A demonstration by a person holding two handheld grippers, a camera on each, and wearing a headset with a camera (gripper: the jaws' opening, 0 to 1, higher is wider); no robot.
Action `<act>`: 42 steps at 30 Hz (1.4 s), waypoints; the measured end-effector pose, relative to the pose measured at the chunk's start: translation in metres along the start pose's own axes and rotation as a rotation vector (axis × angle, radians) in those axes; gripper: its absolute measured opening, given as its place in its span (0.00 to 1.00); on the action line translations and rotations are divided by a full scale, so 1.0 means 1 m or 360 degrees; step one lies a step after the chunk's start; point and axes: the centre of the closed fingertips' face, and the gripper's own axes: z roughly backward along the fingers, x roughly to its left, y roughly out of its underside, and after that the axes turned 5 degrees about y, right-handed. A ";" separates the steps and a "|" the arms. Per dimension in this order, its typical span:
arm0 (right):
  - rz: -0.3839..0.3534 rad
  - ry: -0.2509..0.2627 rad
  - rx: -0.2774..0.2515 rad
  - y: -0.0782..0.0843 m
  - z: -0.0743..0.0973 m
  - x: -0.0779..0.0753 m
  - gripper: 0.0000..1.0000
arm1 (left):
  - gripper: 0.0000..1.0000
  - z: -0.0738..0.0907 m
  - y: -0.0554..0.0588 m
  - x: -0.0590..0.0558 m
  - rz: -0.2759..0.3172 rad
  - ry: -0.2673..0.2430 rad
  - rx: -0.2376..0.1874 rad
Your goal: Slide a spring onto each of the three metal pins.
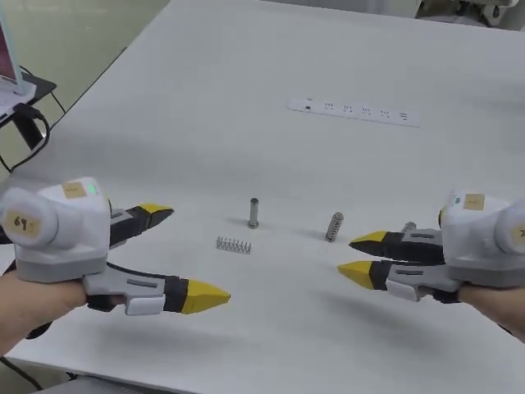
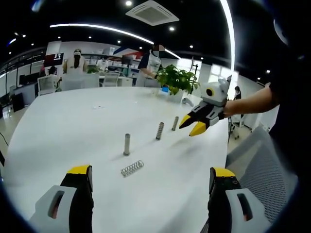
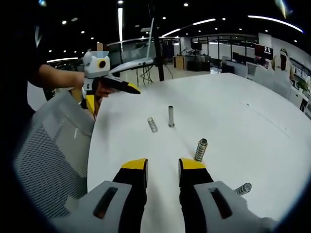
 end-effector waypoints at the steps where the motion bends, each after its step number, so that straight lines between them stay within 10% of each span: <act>1: 0.0003 -0.0004 0.0000 -0.001 -0.001 0.001 0.23 | 0.97 0.000 0.000 0.000 0.0001 0.0000 0.0000; 42: 0.0256 -0.0243 0.0092 -0.055 -0.111 0.044 0.19 | 0.96 0.007 0.000 0.002 0.0011 -0.0012 -0.0003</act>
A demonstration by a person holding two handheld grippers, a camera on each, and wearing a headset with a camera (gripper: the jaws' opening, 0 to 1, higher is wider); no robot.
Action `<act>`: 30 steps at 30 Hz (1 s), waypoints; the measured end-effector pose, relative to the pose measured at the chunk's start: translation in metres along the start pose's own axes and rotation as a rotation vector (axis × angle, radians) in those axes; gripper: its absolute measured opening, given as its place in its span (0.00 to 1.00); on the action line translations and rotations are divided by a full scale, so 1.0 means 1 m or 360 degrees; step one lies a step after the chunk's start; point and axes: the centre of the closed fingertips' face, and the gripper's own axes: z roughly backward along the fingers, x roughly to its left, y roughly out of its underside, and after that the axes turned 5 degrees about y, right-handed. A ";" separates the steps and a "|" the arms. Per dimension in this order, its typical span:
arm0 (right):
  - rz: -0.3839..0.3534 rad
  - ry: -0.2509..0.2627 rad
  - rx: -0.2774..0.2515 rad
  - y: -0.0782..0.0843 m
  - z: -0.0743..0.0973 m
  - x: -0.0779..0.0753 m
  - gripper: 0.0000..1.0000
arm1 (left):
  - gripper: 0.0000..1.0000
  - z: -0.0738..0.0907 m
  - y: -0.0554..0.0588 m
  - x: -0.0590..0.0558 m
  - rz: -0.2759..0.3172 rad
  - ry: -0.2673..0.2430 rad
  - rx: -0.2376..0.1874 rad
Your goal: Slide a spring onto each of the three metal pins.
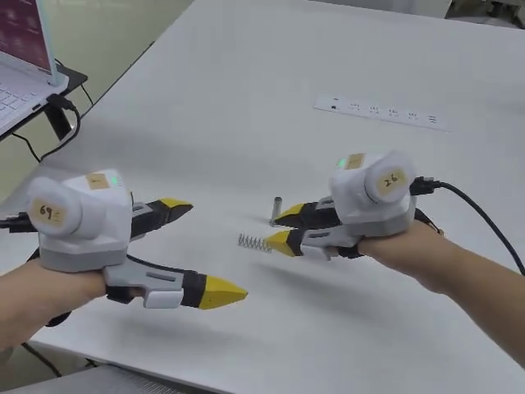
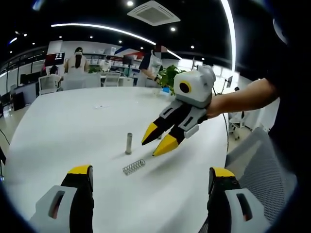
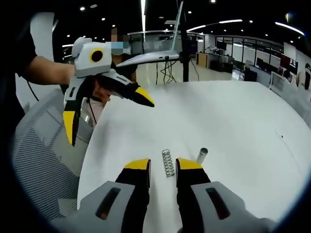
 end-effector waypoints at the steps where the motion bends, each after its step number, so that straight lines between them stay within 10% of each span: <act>1: 0.0004 -0.0003 0.0009 0.001 -0.002 0.000 0.18 | 0.96 0.000 0.000 0.000 -0.0001 -0.0001 0.0001; 30: 0.0054 0.0017 0.0248 0.032 -0.041 -0.005 0.12 | 0.95 0.008 0.006 0.004 0.0009 -0.0016 0.0017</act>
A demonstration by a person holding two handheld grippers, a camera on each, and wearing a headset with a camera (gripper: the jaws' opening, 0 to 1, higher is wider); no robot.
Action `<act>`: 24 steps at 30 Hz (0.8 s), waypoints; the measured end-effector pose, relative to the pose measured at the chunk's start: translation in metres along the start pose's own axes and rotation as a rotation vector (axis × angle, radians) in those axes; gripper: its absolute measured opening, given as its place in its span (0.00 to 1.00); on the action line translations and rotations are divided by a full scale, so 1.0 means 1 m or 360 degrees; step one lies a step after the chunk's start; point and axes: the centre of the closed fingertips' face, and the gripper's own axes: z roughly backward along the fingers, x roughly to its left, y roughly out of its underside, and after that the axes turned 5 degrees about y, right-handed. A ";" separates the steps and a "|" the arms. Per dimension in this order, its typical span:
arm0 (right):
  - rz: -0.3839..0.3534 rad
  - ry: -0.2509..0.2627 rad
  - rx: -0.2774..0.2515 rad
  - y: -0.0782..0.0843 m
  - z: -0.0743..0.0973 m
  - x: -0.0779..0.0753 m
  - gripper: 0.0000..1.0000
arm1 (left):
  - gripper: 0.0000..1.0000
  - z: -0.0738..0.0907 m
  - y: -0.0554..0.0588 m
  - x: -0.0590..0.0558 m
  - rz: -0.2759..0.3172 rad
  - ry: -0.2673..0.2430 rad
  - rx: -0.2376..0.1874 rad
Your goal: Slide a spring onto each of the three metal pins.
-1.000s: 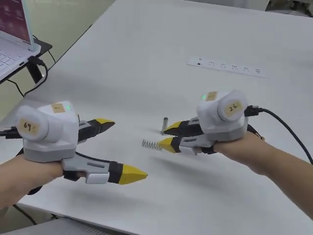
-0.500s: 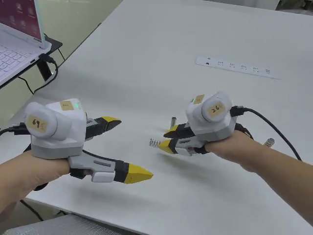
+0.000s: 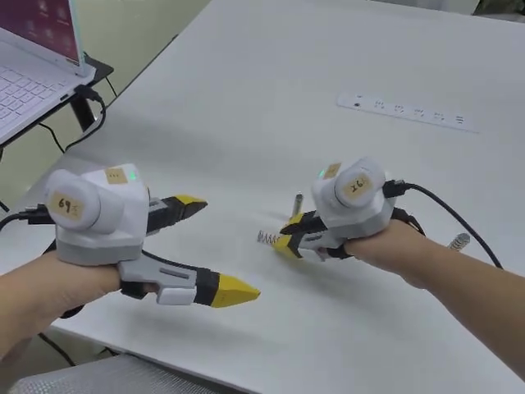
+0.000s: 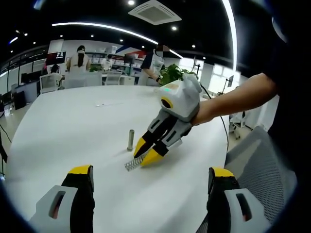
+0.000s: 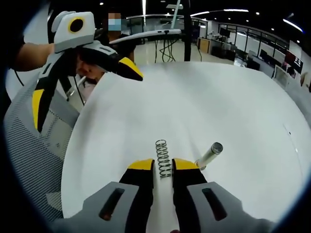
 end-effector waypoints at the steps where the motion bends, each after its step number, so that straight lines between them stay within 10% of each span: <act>1: 0.0008 -0.0003 0.0006 0.001 -0.001 0.000 0.12 | 0.95 0.000 0.000 0.000 0.0000 -0.0001 0.0001; 11: 0.0062 -0.0010 0.0030 0.008 0.000 0.001 0.08 | 0.95 0.000 0.002 0.000 0.0008 -0.0002 0.0003; 24: 0.0068 0.0000 -0.0033 0.008 0.043 -0.001 0.08 | 0.94 -0.020 -0.011 -0.012 -0.0044 0.0069 0.0006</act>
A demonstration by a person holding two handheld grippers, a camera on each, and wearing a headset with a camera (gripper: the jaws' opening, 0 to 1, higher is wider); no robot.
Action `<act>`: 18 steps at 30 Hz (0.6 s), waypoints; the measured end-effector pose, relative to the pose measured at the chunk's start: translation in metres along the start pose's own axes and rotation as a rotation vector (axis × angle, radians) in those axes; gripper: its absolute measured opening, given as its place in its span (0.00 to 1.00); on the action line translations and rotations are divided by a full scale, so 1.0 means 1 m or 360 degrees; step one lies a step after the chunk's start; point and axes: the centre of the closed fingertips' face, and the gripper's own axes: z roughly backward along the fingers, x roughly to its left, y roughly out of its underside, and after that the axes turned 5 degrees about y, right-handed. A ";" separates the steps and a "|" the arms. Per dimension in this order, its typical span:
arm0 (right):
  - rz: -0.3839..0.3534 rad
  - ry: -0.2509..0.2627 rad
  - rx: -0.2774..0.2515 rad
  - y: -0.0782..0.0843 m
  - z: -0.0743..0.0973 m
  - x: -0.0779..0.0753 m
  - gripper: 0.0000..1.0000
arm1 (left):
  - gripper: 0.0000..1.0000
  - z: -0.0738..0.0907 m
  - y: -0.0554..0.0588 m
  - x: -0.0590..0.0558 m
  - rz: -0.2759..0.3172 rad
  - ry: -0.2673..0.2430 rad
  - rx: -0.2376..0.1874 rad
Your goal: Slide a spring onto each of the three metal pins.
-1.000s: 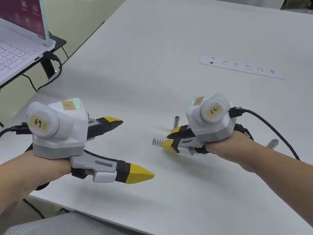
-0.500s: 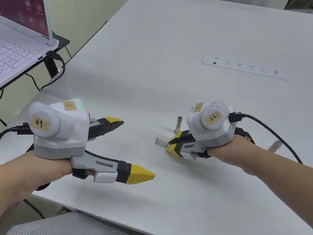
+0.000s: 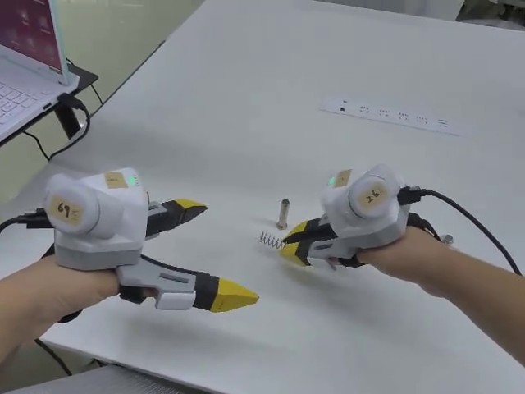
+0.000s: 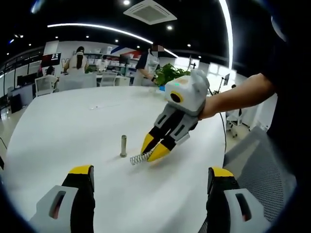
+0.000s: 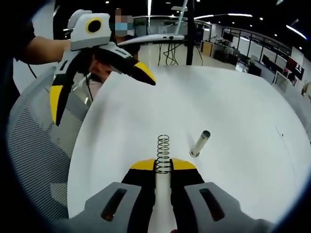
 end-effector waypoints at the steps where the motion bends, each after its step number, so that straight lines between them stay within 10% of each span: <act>1: 0.0012 0.0002 0.0000 0.001 0.003 0.000 0.08 | 0.94 -0.002 -0.001 -0.001 -0.0003 0.0007 0.0001; 18: 0.0017 0.0078 -0.0004 0.027 0.066 -0.012 0.08 | 0.92 -0.035 -0.011 -0.026 -0.0075 0.0162 0.0047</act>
